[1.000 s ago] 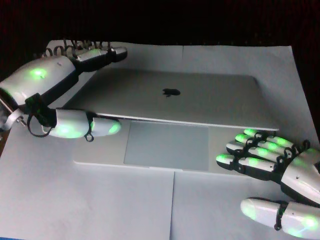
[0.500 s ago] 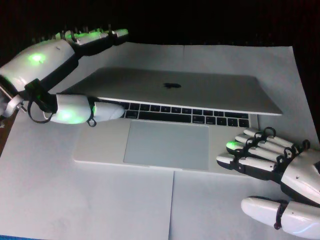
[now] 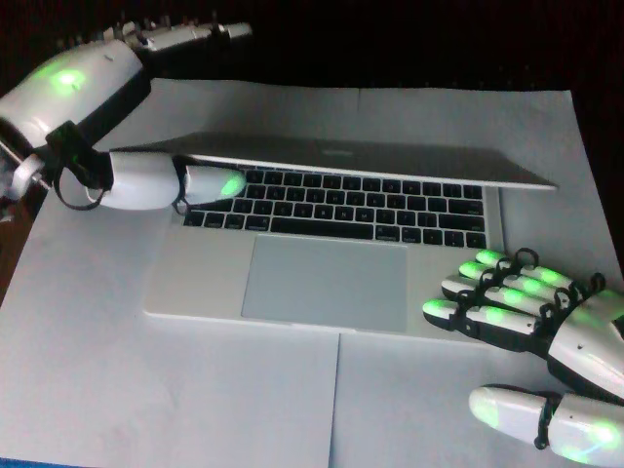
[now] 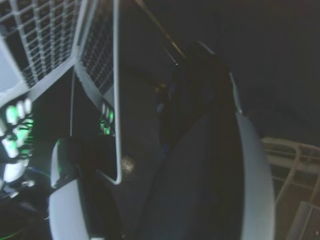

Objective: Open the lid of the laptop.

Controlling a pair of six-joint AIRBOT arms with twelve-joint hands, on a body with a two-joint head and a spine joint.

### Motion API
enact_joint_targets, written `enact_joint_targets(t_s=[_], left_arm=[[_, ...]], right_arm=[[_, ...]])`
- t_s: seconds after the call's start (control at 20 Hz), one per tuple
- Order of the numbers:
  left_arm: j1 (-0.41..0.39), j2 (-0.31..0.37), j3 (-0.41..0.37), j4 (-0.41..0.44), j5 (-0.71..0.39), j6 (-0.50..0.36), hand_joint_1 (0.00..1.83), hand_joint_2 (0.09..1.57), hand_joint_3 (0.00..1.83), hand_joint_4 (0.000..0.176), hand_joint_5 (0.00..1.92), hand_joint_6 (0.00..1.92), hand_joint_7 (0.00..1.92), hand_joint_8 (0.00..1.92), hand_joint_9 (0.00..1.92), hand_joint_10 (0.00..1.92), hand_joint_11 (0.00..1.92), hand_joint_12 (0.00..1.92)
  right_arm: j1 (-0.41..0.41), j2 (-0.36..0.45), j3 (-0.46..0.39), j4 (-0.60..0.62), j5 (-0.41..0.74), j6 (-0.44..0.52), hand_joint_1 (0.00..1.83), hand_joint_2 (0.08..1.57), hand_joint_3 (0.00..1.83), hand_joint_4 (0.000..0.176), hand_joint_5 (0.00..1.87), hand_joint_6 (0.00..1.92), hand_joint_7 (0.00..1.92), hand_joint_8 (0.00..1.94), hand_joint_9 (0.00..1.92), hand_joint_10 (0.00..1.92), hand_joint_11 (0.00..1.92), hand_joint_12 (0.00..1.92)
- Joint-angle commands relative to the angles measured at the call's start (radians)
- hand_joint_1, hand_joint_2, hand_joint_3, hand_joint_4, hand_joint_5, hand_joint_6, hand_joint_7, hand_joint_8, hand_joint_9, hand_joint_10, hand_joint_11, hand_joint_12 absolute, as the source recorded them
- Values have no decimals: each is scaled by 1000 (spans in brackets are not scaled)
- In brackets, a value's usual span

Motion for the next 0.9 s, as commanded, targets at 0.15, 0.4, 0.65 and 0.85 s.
enact_joint_targets(t_s=[0.15,0.4,0.65,0.85], left_arm=[[-49,1,27,-25,-141,-4,755,990,1,92,334,5,317,3,268,4,0,737],[-105,-8,58,-25,-86,18,776,966,0,89,358,0,343,0,277,0,0,735],[-179,-26,101,-25,-33,34,776,974,0,53,330,0,286,0,254,1,0,731],[-225,-46,136,-30,3,48,775,991,1,65,304,7,271,4,230,5,0,657]], right_arm=[[-12,-13,-4,-12,-55,6,0,1381,0,0,323,6,276,7,231,9,161,74],[-12,-13,-4,-16,-58,6,0,1385,3,0,319,0,272,0,227,0,157,79],[-12,-14,-4,-21,-63,6,0,1368,0,0,325,4,284,6,228,4,146,82],[-12,-16,-3,-24,-66,6,0,1369,0,0,330,2,286,2,226,0,125,82]])
